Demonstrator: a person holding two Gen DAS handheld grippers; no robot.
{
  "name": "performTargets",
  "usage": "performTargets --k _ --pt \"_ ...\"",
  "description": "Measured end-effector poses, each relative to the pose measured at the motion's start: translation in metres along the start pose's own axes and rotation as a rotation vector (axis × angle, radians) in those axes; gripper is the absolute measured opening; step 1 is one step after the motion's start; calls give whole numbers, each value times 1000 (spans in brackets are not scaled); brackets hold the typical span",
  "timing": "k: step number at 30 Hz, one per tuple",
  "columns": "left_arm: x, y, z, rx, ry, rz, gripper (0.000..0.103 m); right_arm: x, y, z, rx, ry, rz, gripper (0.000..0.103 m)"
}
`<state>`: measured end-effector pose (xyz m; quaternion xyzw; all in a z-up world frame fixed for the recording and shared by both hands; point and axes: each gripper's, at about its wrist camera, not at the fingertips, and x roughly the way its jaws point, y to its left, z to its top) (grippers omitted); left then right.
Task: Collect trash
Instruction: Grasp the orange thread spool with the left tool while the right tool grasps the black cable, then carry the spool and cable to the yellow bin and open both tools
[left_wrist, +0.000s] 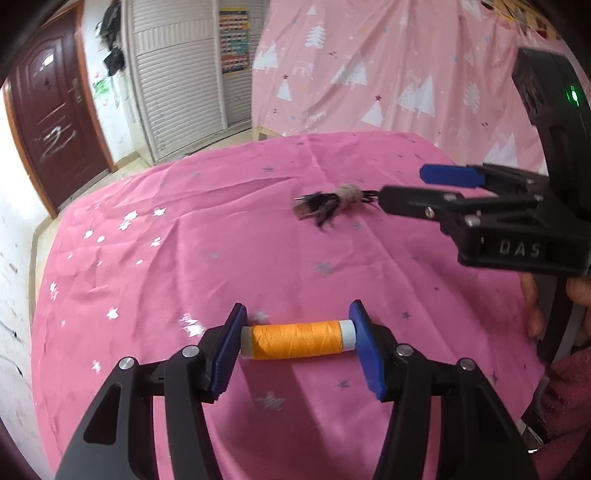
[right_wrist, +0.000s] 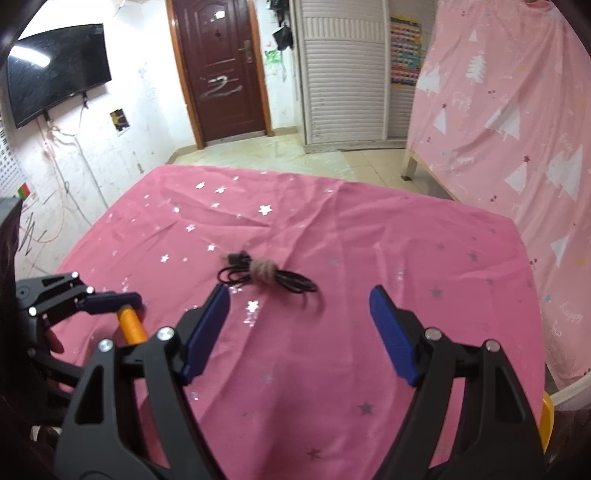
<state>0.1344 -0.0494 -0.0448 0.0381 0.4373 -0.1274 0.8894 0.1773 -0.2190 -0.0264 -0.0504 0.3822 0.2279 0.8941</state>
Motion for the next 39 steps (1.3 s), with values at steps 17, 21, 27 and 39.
performTargets --k 17,21,27,39 --pt "-6 26 -3 -68 -41 -22 51 49 31 20 -97 115 15 63" --pt "-6 30 -6 -81 -43 -37 51 47 36 19 -126 115 -3 58" --pt "-8 35 -7 -98 -45 -44 51 41 39 23 -115 104 -3 49" --pt "-14 37 -8 -105 -58 -12 51 24 28 21 -66 55 -6 44"
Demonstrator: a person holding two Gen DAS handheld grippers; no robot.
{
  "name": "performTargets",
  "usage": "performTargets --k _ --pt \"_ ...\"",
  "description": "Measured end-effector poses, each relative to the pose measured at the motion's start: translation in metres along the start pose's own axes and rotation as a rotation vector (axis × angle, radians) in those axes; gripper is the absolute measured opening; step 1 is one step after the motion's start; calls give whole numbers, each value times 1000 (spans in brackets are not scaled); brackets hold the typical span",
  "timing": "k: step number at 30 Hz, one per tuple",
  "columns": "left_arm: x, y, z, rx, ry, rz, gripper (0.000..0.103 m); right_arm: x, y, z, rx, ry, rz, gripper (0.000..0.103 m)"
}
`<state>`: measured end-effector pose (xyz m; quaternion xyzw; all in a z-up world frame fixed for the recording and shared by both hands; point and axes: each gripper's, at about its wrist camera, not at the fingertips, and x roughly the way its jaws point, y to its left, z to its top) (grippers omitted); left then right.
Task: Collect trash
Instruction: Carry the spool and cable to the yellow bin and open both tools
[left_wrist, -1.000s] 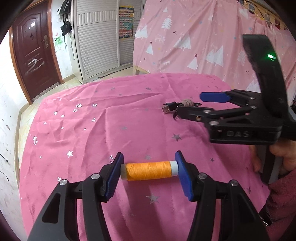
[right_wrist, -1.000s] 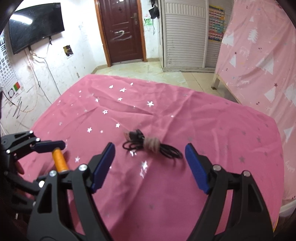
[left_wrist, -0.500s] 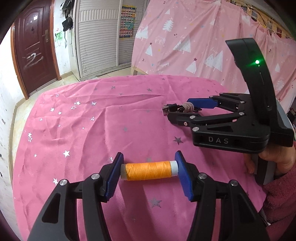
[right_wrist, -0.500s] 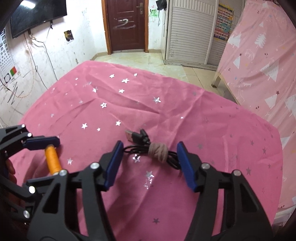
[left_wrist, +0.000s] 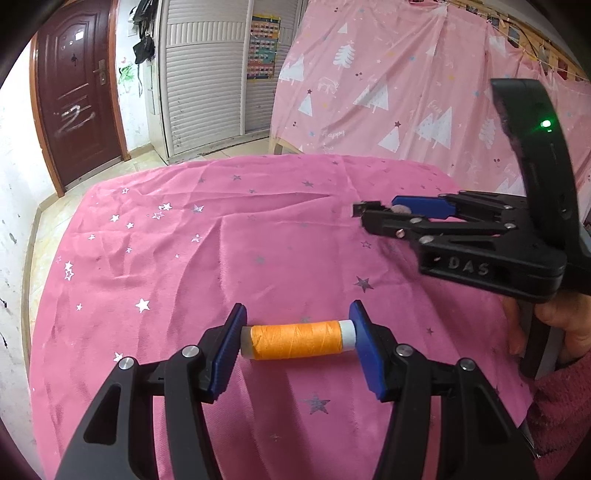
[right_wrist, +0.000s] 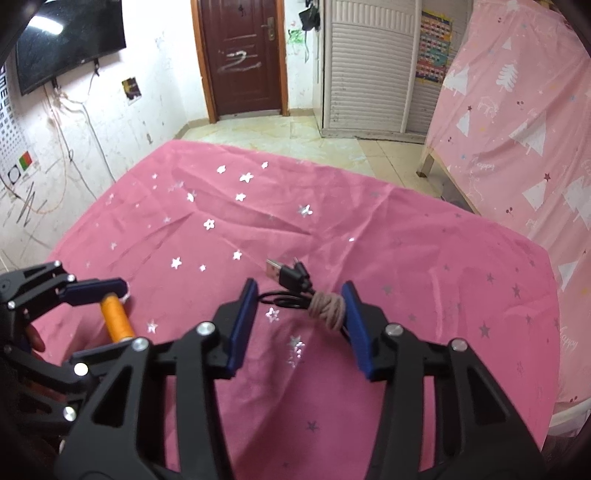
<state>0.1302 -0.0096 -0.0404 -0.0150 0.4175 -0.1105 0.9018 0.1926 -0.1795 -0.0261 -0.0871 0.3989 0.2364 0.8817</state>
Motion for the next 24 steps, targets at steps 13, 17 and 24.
performTargets --k 13,17,24 --pt "-5 -18 1 36 -15 51 51 -31 -6 -1 27 -76 7 44" --pt "-6 -28 4 53 -19 49 51 -42 -18 -6 59 -106 6 44" --pt "-11 -54 15 85 -32 36 51 -69 -51 -23 135 -165 -12 44"
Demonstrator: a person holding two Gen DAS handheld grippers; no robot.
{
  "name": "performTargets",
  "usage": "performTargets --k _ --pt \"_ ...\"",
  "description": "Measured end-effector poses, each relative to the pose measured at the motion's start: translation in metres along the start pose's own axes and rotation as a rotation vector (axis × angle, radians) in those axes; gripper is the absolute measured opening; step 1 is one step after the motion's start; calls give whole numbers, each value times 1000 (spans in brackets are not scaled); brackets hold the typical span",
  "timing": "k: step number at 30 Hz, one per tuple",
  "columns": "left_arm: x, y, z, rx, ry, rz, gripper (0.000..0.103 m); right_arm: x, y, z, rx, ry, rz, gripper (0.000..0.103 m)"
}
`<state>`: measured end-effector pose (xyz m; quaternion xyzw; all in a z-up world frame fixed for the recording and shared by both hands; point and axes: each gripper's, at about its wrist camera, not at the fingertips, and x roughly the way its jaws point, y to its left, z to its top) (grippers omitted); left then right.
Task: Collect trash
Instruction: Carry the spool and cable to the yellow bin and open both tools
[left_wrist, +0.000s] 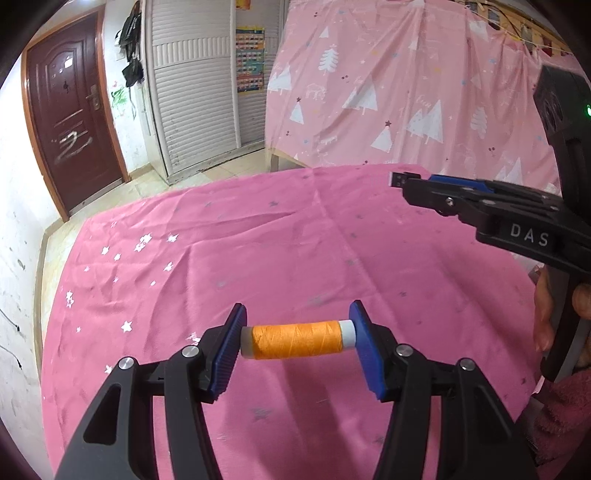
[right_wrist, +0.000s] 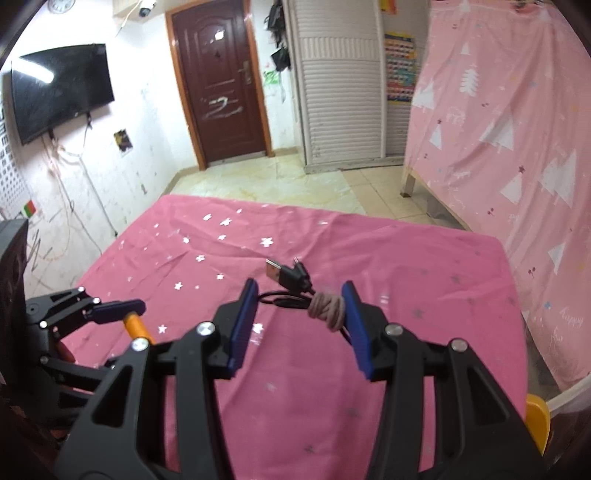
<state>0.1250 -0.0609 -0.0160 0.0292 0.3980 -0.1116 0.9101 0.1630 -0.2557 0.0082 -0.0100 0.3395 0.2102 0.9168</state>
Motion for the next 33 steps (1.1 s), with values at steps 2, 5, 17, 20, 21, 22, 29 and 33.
performTargets --k 2,5,17,20,21,22,29,33 --pt "-2 -9 5 8 -5 -12 51 -10 -14 -4 27 -17 -11 44" --pt "-4 -27 14 24 -16 -31 51 -31 -40 -12 68 -50 -42 44" --pt "-6 -121 48 100 -46 -150 51 -106 -137 -56 207 -145 -190 45" --pt "-4 -145 52 116 -47 -185 51 -119 -161 -71 237 -144 -236 45" --pt "-4 -152 53 124 -47 -195 51 -122 -168 -76 247 -144 -248 45" --pt "-2 -162 54 133 -44 -207 51 -126 -176 -81 259 -142 -261 45" --pt "4 -207 60 171 -30 -258 51 -133 -213 -120 323 -95 -306 45" --pt "12 -233 68 171 -7 -293 51 -129 -230 -139 363 -58 -304 45"
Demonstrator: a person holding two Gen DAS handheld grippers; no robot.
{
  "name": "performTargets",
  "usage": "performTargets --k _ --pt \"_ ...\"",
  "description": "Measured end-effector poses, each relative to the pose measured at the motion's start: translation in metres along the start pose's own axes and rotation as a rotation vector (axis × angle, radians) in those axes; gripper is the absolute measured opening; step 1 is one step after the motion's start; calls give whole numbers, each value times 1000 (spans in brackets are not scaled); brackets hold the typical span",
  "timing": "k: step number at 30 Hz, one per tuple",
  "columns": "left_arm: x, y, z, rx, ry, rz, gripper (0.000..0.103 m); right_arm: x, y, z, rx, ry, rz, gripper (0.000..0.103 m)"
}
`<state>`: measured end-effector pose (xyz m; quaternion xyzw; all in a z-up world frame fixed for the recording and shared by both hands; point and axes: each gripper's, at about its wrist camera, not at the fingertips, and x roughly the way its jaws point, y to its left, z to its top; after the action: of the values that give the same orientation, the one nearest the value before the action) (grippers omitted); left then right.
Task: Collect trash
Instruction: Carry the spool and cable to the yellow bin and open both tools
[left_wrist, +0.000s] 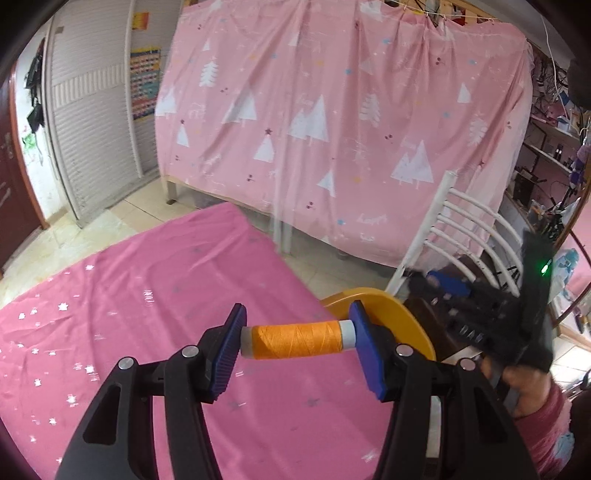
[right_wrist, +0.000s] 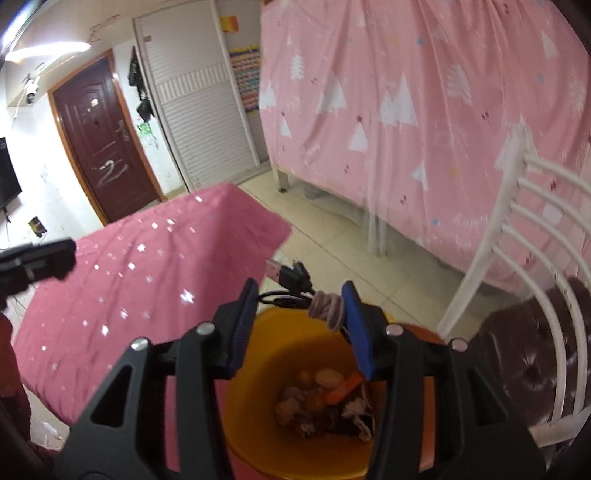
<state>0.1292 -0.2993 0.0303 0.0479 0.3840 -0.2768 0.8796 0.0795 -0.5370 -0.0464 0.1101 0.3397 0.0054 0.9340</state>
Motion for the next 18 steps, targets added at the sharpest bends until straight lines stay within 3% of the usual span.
performTargets --k 9,10,11,13,18 --pt "37 -36 12 -2 61 -79 51 13 -23 -11 39 79 19 46" --pt "40 -41 13 3 66 -83 51 13 -24 -11 44 80 21 48" --pt "43 -46 13 12 71 -86 51 14 -27 -11 53 85 24 60" --pt "48 -55 12 26 79 -88 51 12 -30 -11 57 82 21 71" --pt "62 -64 14 19 108 -110 51 8 -39 -10 83 70 -2 71"
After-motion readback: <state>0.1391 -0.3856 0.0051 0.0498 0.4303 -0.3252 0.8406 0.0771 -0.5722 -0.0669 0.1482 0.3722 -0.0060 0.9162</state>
